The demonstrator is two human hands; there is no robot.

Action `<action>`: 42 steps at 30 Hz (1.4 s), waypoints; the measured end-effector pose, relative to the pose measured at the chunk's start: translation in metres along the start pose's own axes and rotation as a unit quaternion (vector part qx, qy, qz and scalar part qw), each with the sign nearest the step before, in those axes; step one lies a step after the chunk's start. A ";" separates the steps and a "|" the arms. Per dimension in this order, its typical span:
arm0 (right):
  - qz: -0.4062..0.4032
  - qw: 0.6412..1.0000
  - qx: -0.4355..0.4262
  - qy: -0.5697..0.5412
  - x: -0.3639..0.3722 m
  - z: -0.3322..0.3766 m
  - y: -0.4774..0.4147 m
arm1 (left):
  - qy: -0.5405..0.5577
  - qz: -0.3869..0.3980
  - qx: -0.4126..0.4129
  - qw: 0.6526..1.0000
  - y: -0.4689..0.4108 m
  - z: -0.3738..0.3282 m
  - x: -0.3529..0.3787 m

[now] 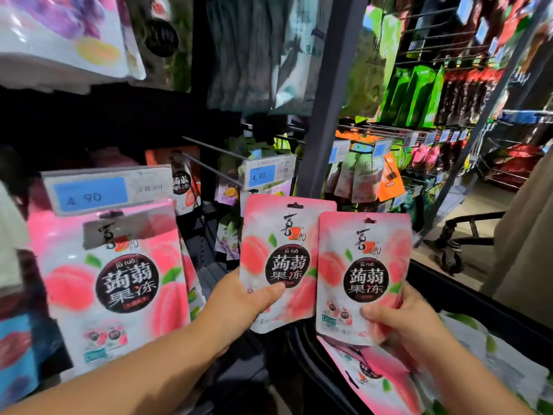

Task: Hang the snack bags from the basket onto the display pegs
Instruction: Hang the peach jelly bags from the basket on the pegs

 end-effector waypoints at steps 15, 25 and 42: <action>0.278 0.960 0.011 -0.031 0.125 0.006 -0.022 | -0.047 -0.121 -0.056 0.990 0.099 -0.009 -0.113; 0.322 0.946 0.037 -0.005 0.203 -0.011 -0.004 | 0.010 -0.264 -0.091 0.960 0.165 0.012 -0.174; 0.330 0.944 0.017 0.009 0.272 -0.009 0.007 | 0.122 -0.317 -0.079 0.937 0.193 0.037 -0.223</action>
Point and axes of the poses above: each hand's wrist, its own y-axis away from the middle knuckle, its own x-axis out of the palm, z = x × y, the point moved 4 cm from there along -y, towards the middle knuckle, and after that the axes turned 7 degrees about -y, right-handed, at the moved point
